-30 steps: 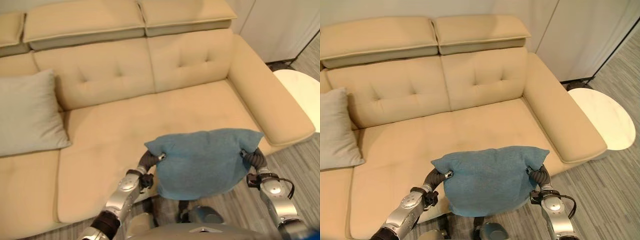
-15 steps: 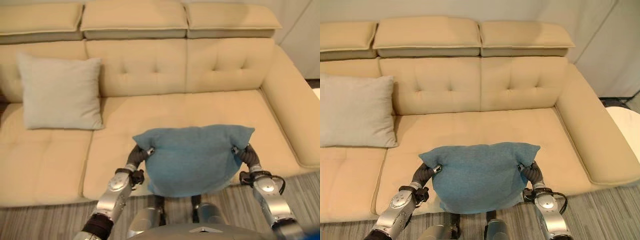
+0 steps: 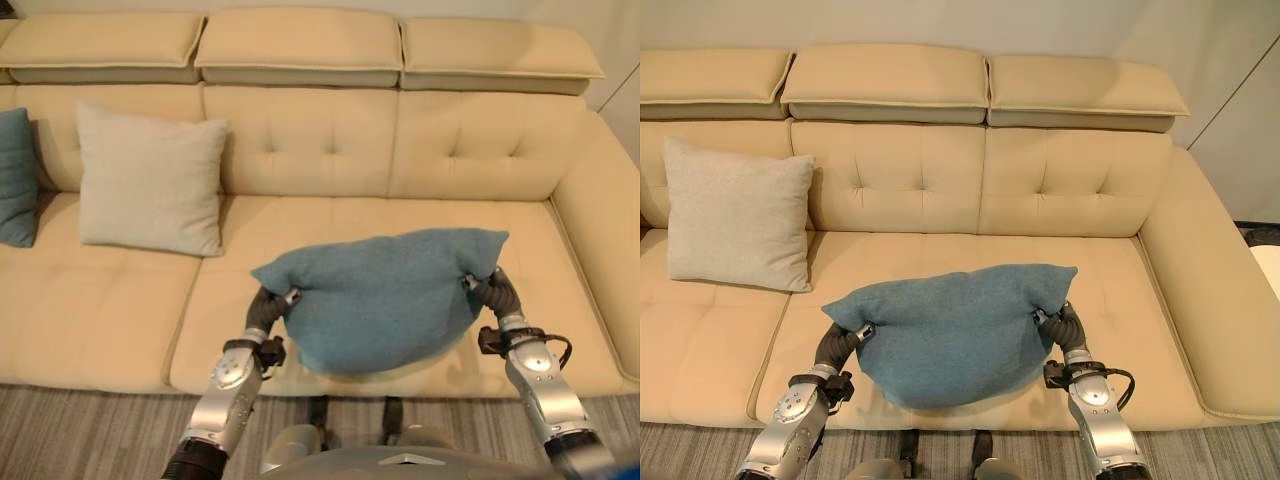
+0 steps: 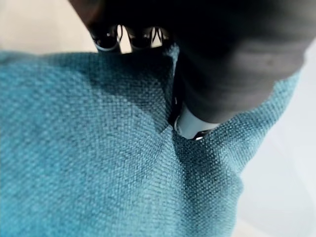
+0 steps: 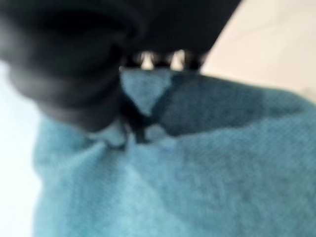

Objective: Pick up all the scattered cushions and arrange them neatly on the sofa.

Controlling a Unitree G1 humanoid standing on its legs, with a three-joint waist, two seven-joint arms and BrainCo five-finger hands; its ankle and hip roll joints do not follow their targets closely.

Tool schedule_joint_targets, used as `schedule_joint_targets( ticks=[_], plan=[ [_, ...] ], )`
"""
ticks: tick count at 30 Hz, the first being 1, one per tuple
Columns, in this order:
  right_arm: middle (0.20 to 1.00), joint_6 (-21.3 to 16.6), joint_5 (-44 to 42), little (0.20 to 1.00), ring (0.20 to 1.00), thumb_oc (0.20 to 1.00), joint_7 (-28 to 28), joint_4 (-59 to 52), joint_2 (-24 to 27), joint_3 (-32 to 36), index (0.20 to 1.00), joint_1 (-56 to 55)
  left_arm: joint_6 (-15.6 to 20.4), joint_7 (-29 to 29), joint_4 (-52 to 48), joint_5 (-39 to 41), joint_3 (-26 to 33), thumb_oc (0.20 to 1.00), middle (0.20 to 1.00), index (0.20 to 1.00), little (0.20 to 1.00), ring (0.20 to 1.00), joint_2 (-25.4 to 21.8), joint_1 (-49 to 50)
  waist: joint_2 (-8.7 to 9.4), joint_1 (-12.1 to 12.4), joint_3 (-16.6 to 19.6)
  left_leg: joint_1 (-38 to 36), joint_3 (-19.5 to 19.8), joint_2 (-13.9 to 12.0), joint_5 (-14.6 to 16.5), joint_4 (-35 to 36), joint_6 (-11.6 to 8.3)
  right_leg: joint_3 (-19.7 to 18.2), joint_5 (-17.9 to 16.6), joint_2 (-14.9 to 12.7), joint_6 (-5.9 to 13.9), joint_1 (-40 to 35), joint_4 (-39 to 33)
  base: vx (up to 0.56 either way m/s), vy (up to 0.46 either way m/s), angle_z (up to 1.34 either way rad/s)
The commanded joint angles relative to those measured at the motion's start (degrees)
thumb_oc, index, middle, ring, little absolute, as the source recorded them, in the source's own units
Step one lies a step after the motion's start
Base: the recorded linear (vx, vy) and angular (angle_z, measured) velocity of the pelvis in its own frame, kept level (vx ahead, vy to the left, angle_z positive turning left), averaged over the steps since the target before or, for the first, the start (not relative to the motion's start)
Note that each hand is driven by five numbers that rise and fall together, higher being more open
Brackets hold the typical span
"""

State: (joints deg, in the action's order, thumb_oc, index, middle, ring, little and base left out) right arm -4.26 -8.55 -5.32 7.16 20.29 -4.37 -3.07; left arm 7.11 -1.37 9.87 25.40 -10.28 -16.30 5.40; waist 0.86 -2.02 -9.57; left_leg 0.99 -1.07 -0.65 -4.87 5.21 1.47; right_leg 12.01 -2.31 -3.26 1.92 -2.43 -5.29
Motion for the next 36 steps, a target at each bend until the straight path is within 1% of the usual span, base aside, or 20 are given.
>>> schedule_joint_targets(
  ticks=[1, 3, 4, 6, 7, 8, 9, 11, 14, 15, 16, 17, 20, 24, 26, 31, 36],
  plan=[
    [0.200, -6.20, -0.34, 0.200, 0.200, 0.200, -4.75, -4.18, 3.92, 7.78, 0.200, 6.37, 7.22, -4.07, -2.71, -1.28, 7.60, 0.200, 0.200, 0.200, 0.200, 0.200, -4.14, -5.75, 1.91, 0.97, 3.48, -1.65, -2.18, -0.86, 10.73, -2.41, -1.55, 1.46, 6.66, -1.49, 1.55, 0.27, 0.30, 0.05, 0.052, 0.02],
    [0.200, -6.02, -0.55, 0.200, 0.200, 0.200, -5.51, -4.83, 6.12, 7.78, 0.200, 9.60, 7.63, -5.44, -3.45, -1.60, 8.07, 0.200, 0.200, 0.200, 0.200, 0.200, -5.55, -8.55, 1.81, 1.13, 3.48, -1.42, -2.12, -0.76, 10.34, -1.63, -1.63, 1.44, 6.59, -1.54, 1.62, 0.88, 0.30, 0.05, 0.049, 0.02],
    [0.200, -5.87, -1.00, 0.200, 0.200, 0.200, -5.97, -5.36, 8.06, 7.48, 0.200, 12.18, 7.96, -6.45, -4.15, -2.14, 8.33, 0.200, 0.200, 0.200, 0.200, 0.200, -7.34, -11.22, 1.83, 1.26, 3.58, -1.22, -2.02, -0.70, 10.16, -1.34, -1.68, 1.36, 6.59, -1.51, 1.64, 1.23, 0.30, 0.05, 0.045, -0.01],
    [0.200, -5.75, -1.61, 0.200, 0.200, 0.200, -6.58, -5.17, 10.62, 6.99, 0.200, 16.14, 8.49, -7.78, -4.66, -2.60, 8.34, 0.200, 0.200, 0.200, 0.200, 0.200, -9.50, -15.02, 1.83, 1.32, 3.33, -0.98, -2.02, -0.68, 9.99, -1.06, -1.76, 1.28, 6.48, -1.49, 1.66, 1.61, 0.30, 0.05, 0.035, 0.00],
    [0.200, -5.73, -2.15, 0.200, 0.200, 0.200, -6.98, -5.11, 11.66, 6.73, 0.200, 17.97, 8.85, -8.51, -4.83, -2.51, 8.29, 0.200, 0.200, 0.200, 0.200, 0.200, -10.50, -16.96, 1.86, 1.34, 3.34, -0.83, -2.04, -0.66, 9.95, -0.92, -1.81, 1.13, 6.46, -1.45, 1.76, 1.85, 0.29, 0.00, 0.000, 0.00],
    [0.200, -5.76, -2.19, 0.200, 0.200, 0.200, -6.99, -4.96, 11.70, 6.71, 0.200, 18.21, 8.88, -8.54, -4.73, -2.51, 8.30, 0.200, 0.200, 0.200, 0.200, 0.200, -10.51, -17.17, 1.86, 1.35, 3.23, -0.79, -2.06, -0.67, 9.94, -0.92, -1.81, 1.10, 6.44, -1.45, 1.76, 1.90, 0.29, 0.00, 0.000, 0.00],
    [0.200, -5.79, -3.11, 0.200, 0.200, 0.200, -8.18, -4.41, 13.38, 5.34, 0.200, 22.34, 9.57, -10.68, -4.12, -1.95, 7.70, 0.200, 0.200, 0.200, 0.200, 0.200, -12.14, -21.48, 2.06, 1.46, 2.92, -0.05, -2.07, -0.73, 9.75, -0.90, -1.86, 0.84, 6.30, -1.39, 1.81, 2.71, 0.29, 0.00, 0.000, 0.00],
    [0.200, -5.65, -4.24, 0.200, 0.200, 0.200, -9.44, -3.19, 15.38, 4.02, 0.200, 27.07, 10.03, -12.53, -2.90, -0.98, 7.07, 0.200, 0.200, 0.200, 0.200, 0.200, -14.09, -25.96, 2.22, 1.58, 2.34, 1.26, -2.04, -0.75, 9.63, -1.28, -1.89, 0.47, 5.97, -1.33, 1.78, 3.87, 0.29, 0.00, 0.000, 0.00],
    [0.200, -5.46, -5.84, 0.200, 0.200, 0.200, -11.01, 0.04, 17.43, 1.43, 0.200, 34.06, 10.34, -14.53, 0.46, -0.61, 5.23, 0.200, 0.200, 0.200, 0.200, 0.200, -16.98, -33.01, 2.41, 1.67, 1.25, 3.74, -1.95, -0.74, 9.58, -2.40, -1.90, 0.02, 5.49, -1.17, 1.68, 5.87, 0.29, 0.00, 0.000, 0.00],
    [0.200, -5.48, -5.85, 0.200, 0.200, 0.200, -11.01, 0.08, 17.44, 1.42, 0.200, 34.11, 10.36, -14.52, 0.50, -0.59, 5.22, 0.200, 0.200, 0.200, 0.200, 0.200, -16.99, -33.06, 2.41, 1.66, 1.25, 3.80, -1.94, -0.74, 9.60, -2.46, -1.90, 0.02, 5.48, -1.17, 1.67, 5.90, 0.29, 0.00, 0.000, 0.00],
    [0.200, -5.28, -6.77, 0.200, 0.200, 0.200, -11.87, 2.89, 18.58, -0.34, 0.200, 38.46, 10.29, -15.25, 3.16, -0.61, 3.86, 0.200, 0.200, 0.200, 0.200, 0.200, -19.50, -36.97, 2.35, 1.70, 0.50, 5.10, -1.72, -0.67, 9.44, -2.91, -1.83, -0.19, 5.18, -1.11, 1.59, 7.01, 0.30, 0.00, 0.000, 0.00],
    [0.200, -5.16, -7.20, 0.200, 0.200, 0.200, -12.29, 3.97, 19.01, -1.35, 0.200, 40.27, 10.18, -15.72, 4.49, -0.56, 2.87, 0.200, 0.200, 0.200, 0.200, 0.200, -20.40, -39.15, 2.32, 1.66, 0.24, 5.69, -1.61, -0.66, 9.29, -3.10, -1.86, -0.19, 5.04, -1.12, 1.57, 7.48, 0.30, -0.04, -0.001, -0.02],
    [0.200, -4.72, -8.13, 0.200, 0.200, 0.200, -13.95, 9.50, 19.68, -5.44, 0.200, 48.00, 10.16, -17.25, 10.79, -0.16, -1.25, 0.200, 0.200, 0.200, 0.200, 0.200, -22.08, -47.67, 1.85, 1.35, -1.20, 8.35, -1.10, -0.52, 8.21, -3.09, -2.07, -0.09, 4.58, -1.22, 1.41, 10.18, 0.89, -0.03, 0.002, 0.02],
    [0.200, -4.98, -8.14, 0.200, 0.200, 0.200, -15.79, 12.94, 18.14, -7.70, 0.200, 52.28, 10.21, -20.16, 16.88, -0.95, -4.33, 0.200, 0.200, 0.200, 0.200, 0.200, -21.88, -54.95, 1.19, 0.89, -2.26, 9.85, -0.77, -0.51, 6.83, -1.96, -2.54, 0.22, 4.72, -1.39, 1.36, 12.51, 2.07, -0.01, -0.007, 0.10],
    [0.200, -5.33, -8.02, 0.200, 0.200, 0.200, -16.46, 15.21, 18.25, -8.95, 0.200, 55.23, 10.43, -20.57, 20.08, -1.14, -5.99, 0.200, 0.200, 0.200, 0.200, 0.200, -22.77, -58.84, 0.75, 0.65, -2.79, 10.92, -0.55, -0.42, 6.08, -1.35, -2.74, 0.38, 4.63, -1.55, 1.46, 14.00, 2.67, 0.00, 0.004, 0.06],
    [0.200, -5.60, -8.86, 0.200, 0.200, 0.200, -17.66, 20.07, 18.34, -10.53, 0.200, 58.63, 9.63, -20.70, 25.21, -1.67, -8.62, 0.200, 0.200, 0.200, 0.200, 0.200, -24.74, -63.23, -0.13, 0.30, -3.89, 12.50, -0.69, -0.46, 5.09, -0.41, -2.85, 0.36, 4.11, -1.75, 1.66, 16.21, 3.11, 0.00, 0.002, 0.01],
    [0.200, -5.27, -8.89, 0.200, 0.200, 0.200, -17.49, 22.41, 18.03, -11.41, 0.200, 59.16, 9.48, -20.63, 27.48, -0.92, -9.03, 0.200, 0.200, 0.200, 0.200, 0.200, -24.39, -63.78, -0.13, 0.04, -5.01, 14.44, -0.97, -0.27, 5.48, -2.05, -2.66, -0.19, 4.03, -2.01, 1.60, 17.89, 3.79, 0.00, 0.000, 0.00]
  ],
)
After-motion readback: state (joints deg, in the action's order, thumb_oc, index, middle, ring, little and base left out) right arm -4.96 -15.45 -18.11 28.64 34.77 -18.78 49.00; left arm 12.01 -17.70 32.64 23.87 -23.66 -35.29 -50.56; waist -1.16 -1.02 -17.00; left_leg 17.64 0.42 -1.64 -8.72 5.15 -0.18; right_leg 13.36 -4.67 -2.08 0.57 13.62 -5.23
